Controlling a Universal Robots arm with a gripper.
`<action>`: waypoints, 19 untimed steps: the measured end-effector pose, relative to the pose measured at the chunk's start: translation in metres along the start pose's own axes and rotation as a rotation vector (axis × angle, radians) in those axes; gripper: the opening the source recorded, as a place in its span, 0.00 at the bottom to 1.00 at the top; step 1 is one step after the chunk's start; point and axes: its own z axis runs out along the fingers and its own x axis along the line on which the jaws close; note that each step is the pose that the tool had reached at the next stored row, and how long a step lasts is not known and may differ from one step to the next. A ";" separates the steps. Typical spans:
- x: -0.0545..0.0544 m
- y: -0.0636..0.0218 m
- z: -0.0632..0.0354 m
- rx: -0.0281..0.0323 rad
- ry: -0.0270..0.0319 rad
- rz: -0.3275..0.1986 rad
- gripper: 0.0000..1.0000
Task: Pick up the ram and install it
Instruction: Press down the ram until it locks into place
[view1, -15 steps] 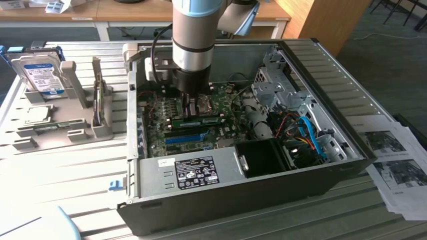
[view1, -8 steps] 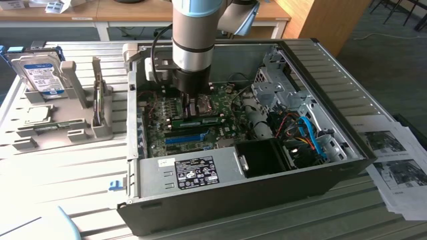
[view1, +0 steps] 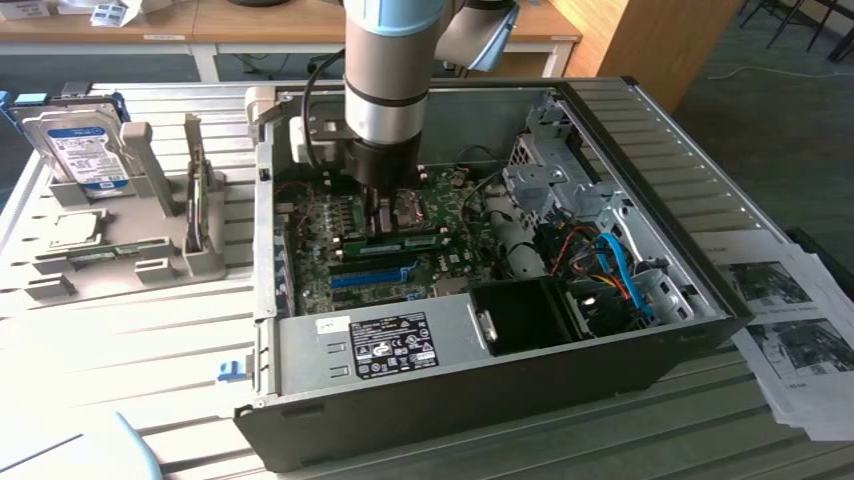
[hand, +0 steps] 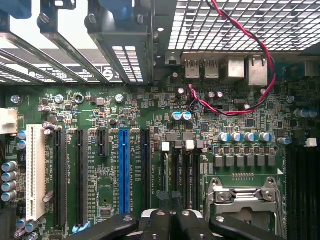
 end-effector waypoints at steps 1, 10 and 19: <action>0.000 0.0000 0.0002 0.0000 0.0000 0.000 0.09; 0.000 0.0000 0.0009 0.0000 0.0001 0.000 0.09; 0.000 -0.0001 0.0021 0.0001 -0.0002 0.000 0.09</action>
